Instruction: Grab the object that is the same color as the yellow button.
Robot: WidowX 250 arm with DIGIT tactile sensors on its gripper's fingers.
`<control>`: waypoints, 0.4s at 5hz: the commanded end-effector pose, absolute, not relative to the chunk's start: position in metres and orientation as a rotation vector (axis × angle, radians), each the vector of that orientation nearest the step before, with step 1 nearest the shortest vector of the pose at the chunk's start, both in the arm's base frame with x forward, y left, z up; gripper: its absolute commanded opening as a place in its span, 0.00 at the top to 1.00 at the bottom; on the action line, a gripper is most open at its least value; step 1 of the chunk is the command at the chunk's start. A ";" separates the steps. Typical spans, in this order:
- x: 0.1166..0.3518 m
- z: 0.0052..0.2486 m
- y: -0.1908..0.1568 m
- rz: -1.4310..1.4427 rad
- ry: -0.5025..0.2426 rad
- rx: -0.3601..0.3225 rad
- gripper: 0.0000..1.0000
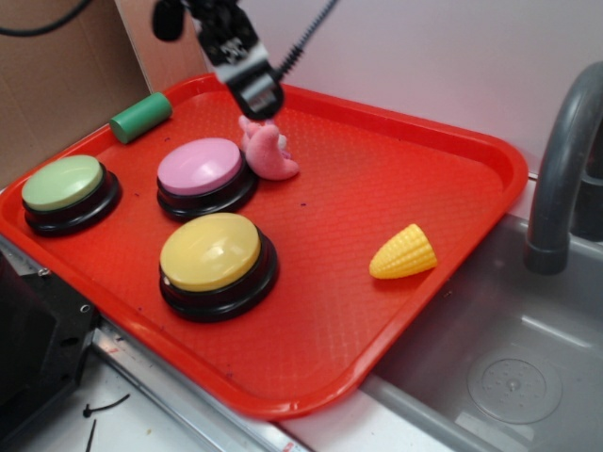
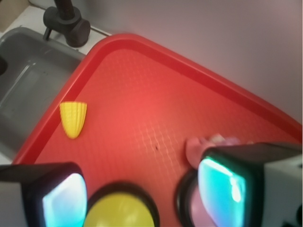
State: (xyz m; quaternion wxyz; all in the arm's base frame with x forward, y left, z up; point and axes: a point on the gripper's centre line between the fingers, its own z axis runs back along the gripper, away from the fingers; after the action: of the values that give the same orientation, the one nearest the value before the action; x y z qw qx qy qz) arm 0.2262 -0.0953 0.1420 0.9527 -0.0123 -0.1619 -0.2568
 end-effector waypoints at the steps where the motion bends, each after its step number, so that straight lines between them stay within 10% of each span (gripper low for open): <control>1: 0.249 0.115 -0.132 -0.634 -0.366 -0.065 0.00; 2: 0.253 0.095 -0.146 -0.682 -0.334 -0.072 0.00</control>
State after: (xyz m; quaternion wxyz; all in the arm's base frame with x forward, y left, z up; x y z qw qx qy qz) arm 0.2457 -0.1353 0.0769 0.9351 -0.0305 -0.1315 -0.3278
